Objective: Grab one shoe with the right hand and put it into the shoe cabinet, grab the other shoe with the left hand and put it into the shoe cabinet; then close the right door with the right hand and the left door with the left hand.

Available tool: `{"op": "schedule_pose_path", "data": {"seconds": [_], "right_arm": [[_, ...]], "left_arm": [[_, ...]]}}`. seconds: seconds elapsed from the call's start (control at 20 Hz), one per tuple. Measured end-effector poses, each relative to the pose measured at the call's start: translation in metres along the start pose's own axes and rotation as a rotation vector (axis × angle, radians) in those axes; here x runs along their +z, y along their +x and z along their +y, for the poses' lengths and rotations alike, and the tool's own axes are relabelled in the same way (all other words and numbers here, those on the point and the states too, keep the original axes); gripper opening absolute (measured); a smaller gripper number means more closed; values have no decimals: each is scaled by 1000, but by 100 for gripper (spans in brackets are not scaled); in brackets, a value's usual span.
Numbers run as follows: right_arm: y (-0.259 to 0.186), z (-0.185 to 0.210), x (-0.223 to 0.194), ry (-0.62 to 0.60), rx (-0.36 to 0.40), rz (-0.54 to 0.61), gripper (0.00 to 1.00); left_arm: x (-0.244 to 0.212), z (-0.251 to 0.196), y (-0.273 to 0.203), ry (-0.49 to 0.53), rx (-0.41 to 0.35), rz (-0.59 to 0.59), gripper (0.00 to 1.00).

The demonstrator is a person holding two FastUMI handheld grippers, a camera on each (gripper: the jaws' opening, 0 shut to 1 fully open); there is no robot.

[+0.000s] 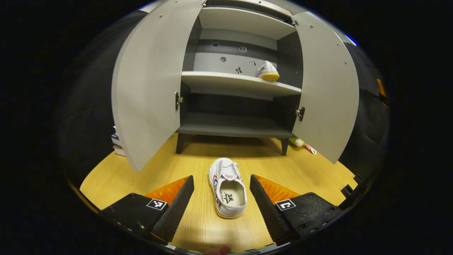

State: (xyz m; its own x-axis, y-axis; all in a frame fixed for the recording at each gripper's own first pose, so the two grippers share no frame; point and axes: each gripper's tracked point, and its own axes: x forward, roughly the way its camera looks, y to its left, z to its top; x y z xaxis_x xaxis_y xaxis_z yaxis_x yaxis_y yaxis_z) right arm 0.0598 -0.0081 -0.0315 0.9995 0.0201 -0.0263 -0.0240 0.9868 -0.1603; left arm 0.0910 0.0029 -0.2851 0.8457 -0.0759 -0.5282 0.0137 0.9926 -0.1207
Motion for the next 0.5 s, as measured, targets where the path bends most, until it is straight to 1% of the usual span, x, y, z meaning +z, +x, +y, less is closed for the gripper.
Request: {"op": "schedule_pose_path", "data": {"seconds": [0.15,0.5], "right_arm": [[5,-8,-4,-12,-10,8,100],[21,-25,-22,-5,-32,72,100]], "left_arm": [[-16,7,27,18,21,59,96],[-41,16,77,42,35,155,96]]}}
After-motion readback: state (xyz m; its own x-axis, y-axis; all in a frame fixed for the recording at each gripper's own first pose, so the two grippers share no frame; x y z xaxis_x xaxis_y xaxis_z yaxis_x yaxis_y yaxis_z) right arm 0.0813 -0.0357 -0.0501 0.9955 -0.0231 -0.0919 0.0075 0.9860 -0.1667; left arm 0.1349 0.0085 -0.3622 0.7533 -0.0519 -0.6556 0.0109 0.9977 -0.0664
